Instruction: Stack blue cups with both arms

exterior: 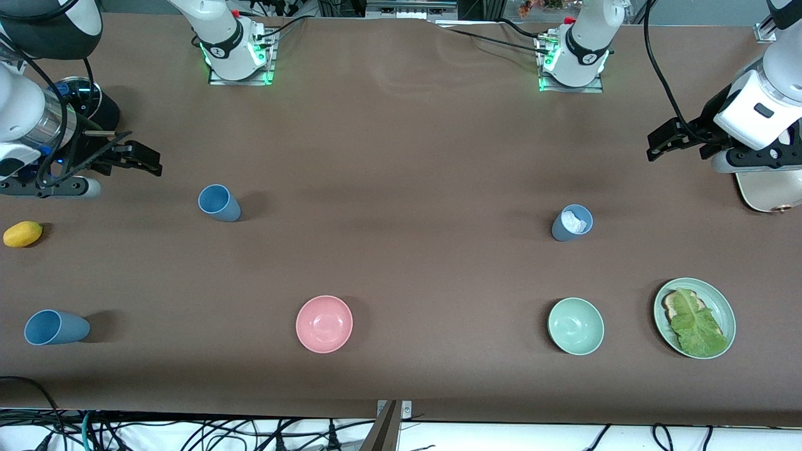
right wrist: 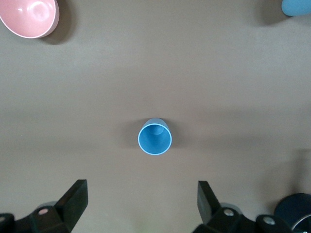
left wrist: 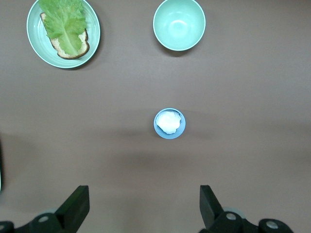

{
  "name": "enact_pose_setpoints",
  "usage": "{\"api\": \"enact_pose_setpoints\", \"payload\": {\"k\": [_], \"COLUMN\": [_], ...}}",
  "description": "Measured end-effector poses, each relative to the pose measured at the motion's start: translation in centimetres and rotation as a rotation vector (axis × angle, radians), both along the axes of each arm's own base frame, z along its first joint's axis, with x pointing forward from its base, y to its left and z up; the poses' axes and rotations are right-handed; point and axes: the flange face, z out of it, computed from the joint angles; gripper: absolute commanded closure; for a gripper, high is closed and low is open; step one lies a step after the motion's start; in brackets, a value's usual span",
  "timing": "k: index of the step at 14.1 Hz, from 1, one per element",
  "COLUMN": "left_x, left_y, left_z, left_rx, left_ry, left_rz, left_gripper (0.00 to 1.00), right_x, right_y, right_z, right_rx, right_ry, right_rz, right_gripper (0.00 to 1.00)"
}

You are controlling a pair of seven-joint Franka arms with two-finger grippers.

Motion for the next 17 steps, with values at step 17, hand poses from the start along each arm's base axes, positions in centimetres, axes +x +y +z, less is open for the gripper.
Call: {"api": "enact_pose_setpoints", "payload": {"k": [17], "left_x": [2.5], "left_y": [0.0], "left_z": [-7.5], "left_rx": [-0.006], "left_ry": [0.160], "left_rz": [-0.015], "left_gripper": [0.00], "right_x": [0.2], "right_y": [-0.2], "right_z": [0.0], "right_rx": [-0.022], "right_ry": [-0.013], "right_rz": [0.004], "right_gripper": [0.00]}}
